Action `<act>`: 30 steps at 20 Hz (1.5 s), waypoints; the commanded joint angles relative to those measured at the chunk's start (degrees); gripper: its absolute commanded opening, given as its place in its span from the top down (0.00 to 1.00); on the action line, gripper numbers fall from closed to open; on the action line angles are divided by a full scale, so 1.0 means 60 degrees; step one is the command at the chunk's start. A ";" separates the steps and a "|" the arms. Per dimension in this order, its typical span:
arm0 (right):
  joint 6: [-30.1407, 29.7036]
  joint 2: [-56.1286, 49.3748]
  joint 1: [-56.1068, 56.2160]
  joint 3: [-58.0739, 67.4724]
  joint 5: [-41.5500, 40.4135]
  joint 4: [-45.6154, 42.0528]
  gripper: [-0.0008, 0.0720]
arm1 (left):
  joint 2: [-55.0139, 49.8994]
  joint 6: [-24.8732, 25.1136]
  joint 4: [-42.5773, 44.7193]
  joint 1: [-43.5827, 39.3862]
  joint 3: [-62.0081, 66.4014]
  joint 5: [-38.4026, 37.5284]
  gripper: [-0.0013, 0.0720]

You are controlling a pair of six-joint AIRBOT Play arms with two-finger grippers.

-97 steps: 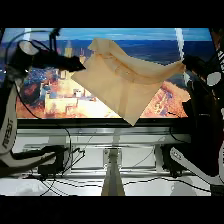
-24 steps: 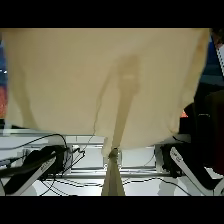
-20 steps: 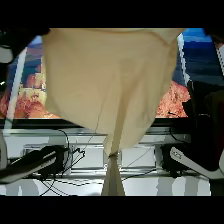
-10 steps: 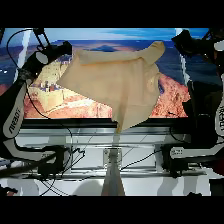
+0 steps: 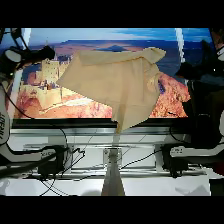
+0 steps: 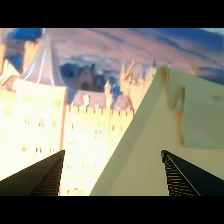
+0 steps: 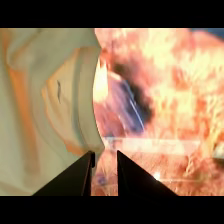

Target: Fold the clothes and pants, and hang the long-sleeved shirts on hangers.

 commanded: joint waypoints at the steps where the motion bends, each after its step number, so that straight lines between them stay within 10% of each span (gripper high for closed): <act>1: -0.1330 0.1100 -0.0681 -0.2463 0.1184 0.0441 0.76 | 0.0204 0.0000 -0.0004 0.1443 0.0007 -0.2186 0.04; 5: -0.1253 0.2881 -0.0474 -0.5712 -0.0499 0.2310 0.47 | 0.0149 0.0000 -0.0004 0.2142 0.0000 -0.3049 0.04; 20: 0.0237 0.2965 0.1606 -0.8531 -0.2339 0.2750 0.46 | -0.0936 -0.0255 -0.0084 0.0965 -0.0007 -0.3559 0.04; 25: -0.0714 0.2973 0.1603 -0.8506 -0.2503 0.3727 0.93 | -0.1322 -0.0251 -0.1402 0.0841 -0.0007 -0.3217 0.04; 30: -0.0750 0.3151 0.1596 -0.7391 -0.2193 0.2907 0.97 | -0.1315 -0.0248 -0.1792 0.0925 -0.0004 -0.3045 0.04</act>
